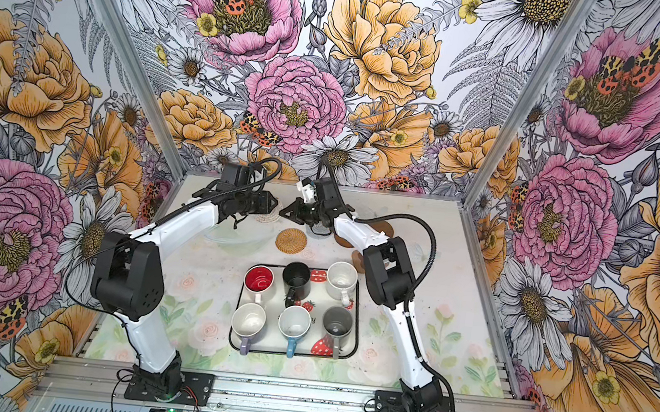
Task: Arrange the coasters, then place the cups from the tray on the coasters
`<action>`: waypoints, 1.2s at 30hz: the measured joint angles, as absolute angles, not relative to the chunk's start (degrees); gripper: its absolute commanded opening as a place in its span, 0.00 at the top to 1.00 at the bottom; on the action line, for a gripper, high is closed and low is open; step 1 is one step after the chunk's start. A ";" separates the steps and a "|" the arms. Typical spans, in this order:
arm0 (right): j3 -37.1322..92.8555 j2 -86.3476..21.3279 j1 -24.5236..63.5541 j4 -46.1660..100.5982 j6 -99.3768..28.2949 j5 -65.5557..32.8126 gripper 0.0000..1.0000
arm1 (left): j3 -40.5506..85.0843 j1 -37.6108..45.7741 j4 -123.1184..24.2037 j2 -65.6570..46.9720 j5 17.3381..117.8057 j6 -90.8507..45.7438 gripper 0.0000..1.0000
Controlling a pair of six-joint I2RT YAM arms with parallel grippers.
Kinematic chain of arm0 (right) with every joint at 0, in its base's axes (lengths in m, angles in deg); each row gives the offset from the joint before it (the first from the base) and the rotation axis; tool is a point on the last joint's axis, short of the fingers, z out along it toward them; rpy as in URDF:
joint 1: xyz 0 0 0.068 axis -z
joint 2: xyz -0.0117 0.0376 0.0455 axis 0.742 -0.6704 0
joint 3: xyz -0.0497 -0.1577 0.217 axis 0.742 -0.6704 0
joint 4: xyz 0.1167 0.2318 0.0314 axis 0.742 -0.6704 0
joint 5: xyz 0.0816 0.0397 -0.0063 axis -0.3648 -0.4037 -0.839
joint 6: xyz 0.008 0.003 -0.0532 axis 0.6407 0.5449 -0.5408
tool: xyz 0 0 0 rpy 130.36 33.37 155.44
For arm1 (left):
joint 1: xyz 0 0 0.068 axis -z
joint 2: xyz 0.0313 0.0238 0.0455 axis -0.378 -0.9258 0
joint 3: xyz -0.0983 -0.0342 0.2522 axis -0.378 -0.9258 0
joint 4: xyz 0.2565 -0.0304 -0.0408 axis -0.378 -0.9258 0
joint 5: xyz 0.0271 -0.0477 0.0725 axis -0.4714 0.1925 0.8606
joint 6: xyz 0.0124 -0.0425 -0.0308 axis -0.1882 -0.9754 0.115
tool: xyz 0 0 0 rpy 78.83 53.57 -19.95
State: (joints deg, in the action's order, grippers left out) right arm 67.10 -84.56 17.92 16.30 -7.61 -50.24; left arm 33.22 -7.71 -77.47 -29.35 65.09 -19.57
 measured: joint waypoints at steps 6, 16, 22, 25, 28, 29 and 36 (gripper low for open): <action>73.67 -92.19 15.06 15.60 -4.55 -51.84 1.00 | 30.10 -8.93 -77.45 -25.89 68.01 -20.03 0.70; 82.37 -97.76 12.59 15.43 -0.25 -53.17 0.89 | 27.28 -9.63 -77.95 -25.06 71.53 -20.62 0.70; 83.05 -98.20 12.46 15.40 0.89 -53.13 0.75 | 27.02 -9.76 -78.10 -25.04 72.21 -20.65 0.70; 83.12 -98.20 12.63 15.45 1.02 -53.10 0.73 | 26.80 -9.76 -78.21 -25.06 72.32 -20.80 0.70; 83.14 -98.20 12.72 15.43 0.98 -53.13 0.74 | 26.58 -9.76 -78.39 -25.06 72.58 -20.84 0.70; 83.14 -98.20 12.83 15.43 0.93 -53.13 0.77 | 26.49 -9.78 -78.47 -25.04 72.74 -20.84 0.70; 82.70 -97.37 14.03 12.80 -1.69 -53.10 0.86 | 25.66 -10.88 -79.22 -25.04 73.48 -21.04 0.71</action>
State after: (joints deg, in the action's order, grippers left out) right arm 82.70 -97.37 14.03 12.80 -1.69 -53.10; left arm 25.66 -10.88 -79.22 -25.04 73.48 -21.04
